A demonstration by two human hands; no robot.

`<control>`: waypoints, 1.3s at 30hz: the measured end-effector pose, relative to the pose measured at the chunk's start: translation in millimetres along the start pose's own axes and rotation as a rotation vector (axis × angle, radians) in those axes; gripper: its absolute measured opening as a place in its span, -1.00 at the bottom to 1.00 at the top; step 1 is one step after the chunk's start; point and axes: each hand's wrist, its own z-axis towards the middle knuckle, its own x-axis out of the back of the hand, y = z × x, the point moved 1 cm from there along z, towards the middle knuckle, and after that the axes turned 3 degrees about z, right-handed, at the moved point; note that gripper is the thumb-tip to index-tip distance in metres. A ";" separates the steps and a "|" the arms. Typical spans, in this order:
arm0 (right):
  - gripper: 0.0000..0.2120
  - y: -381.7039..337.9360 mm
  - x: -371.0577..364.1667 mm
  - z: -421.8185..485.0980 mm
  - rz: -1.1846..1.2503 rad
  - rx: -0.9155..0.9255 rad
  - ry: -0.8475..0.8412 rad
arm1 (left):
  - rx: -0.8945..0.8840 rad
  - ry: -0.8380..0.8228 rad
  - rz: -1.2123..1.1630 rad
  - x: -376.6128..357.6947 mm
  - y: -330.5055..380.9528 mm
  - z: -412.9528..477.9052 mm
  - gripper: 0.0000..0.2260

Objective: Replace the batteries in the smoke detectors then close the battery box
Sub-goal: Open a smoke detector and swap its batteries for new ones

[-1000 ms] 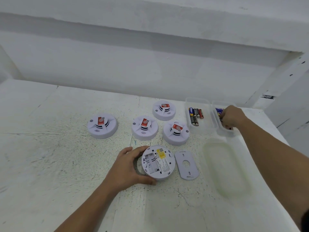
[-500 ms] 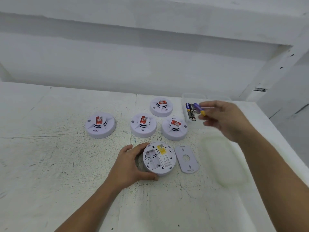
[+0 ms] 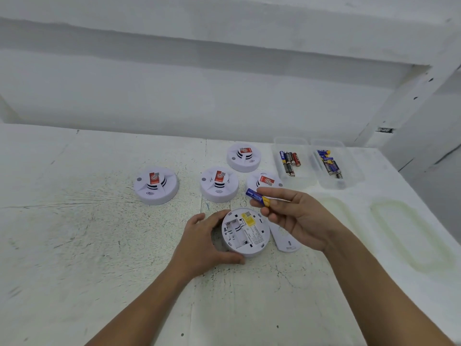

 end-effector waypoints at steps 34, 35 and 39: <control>-0.77 61.1 -26.4 -16.4 -1.384 0.430 0.074 | -0.112 0.004 -0.064 6.0 3.7 -3.4 -0.16; -0.77 61.1 -25.2 -15.6 -1.339 0.410 0.083 | -0.097 -0.021 -0.072 7.7 3.4 -3.7 -0.18; -0.81 61.5 -21.4 -14.7 -1.257 0.375 0.044 | -0.056 -0.080 -0.064 8.5 -4.0 -1.6 -0.22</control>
